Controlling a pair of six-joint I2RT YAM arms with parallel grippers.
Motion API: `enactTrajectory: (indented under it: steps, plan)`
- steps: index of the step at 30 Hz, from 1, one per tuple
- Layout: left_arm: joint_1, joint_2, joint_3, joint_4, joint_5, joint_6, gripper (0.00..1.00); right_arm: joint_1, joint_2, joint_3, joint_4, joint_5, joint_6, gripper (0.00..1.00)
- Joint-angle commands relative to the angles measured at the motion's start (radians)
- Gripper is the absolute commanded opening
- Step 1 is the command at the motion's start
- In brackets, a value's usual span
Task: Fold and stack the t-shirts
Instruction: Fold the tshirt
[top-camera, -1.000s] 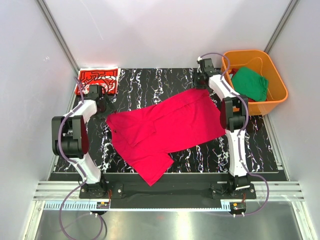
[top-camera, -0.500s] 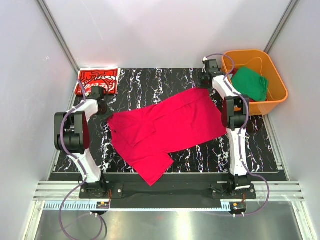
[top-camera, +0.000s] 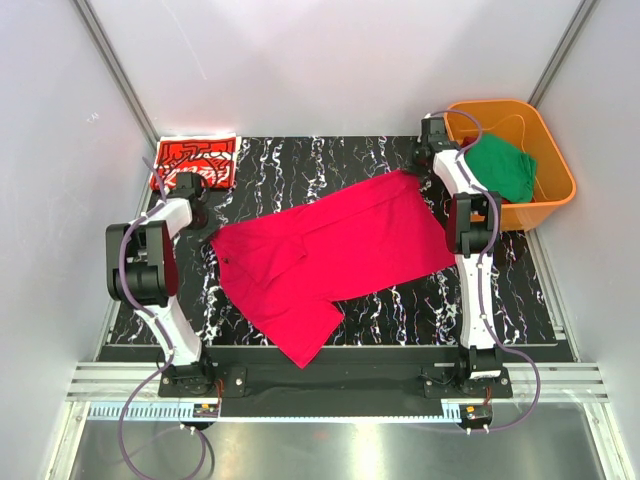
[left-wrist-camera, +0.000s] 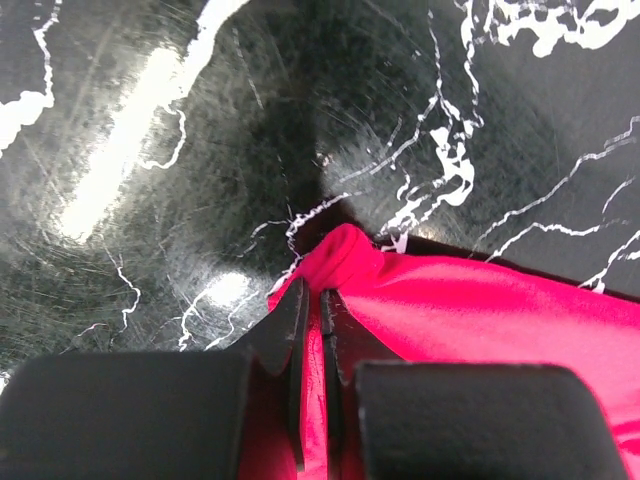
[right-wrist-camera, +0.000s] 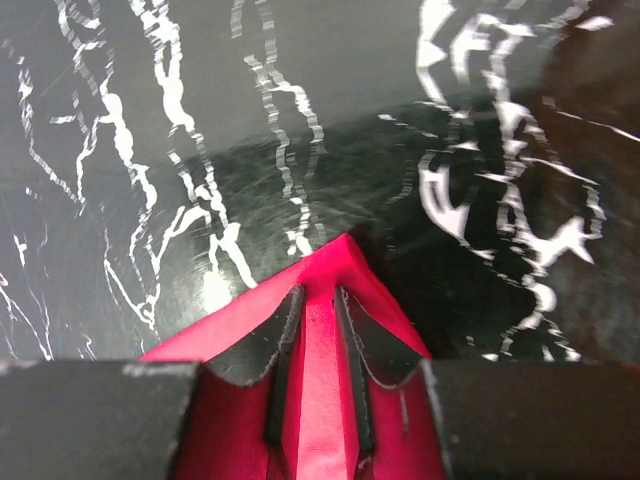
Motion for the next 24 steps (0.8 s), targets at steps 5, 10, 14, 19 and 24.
enactTrajectory:
  steps: [5, 10, 14, 19, 24]
  plan:
    - [0.026, -0.083, -0.035, 0.054, -0.027, -0.037, 0.26, -0.028, -0.017, 0.023, -0.065, -0.010, 0.037, 0.26]
    - [0.024, -0.128, -0.029, 0.038, -0.026, -0.026, 0.57, -0.029, -0.078, 0.006, -0.008, -0.083, -0.008, 0.35]
    - [0.024, -0.119, 0.000, 0.025, -0.012, 0.007, 0.74, -0.029, -0.122, -0.031, 0.073, -0.148, -0.065, 0.46]
    - [0.027, -0.044, 0.060, 0.029, 0.068, 0.066, 0.68, -0.028, -0.116, -0.003, 0.069, -0.137, -0.137, 0.58]
    - [0.026, -0.005, 0.072, 0.043, 0.072, 0.092, 0.63, -0.028, -0.044, 0.098, 0.012, -0.133, -0.206, 0.58]
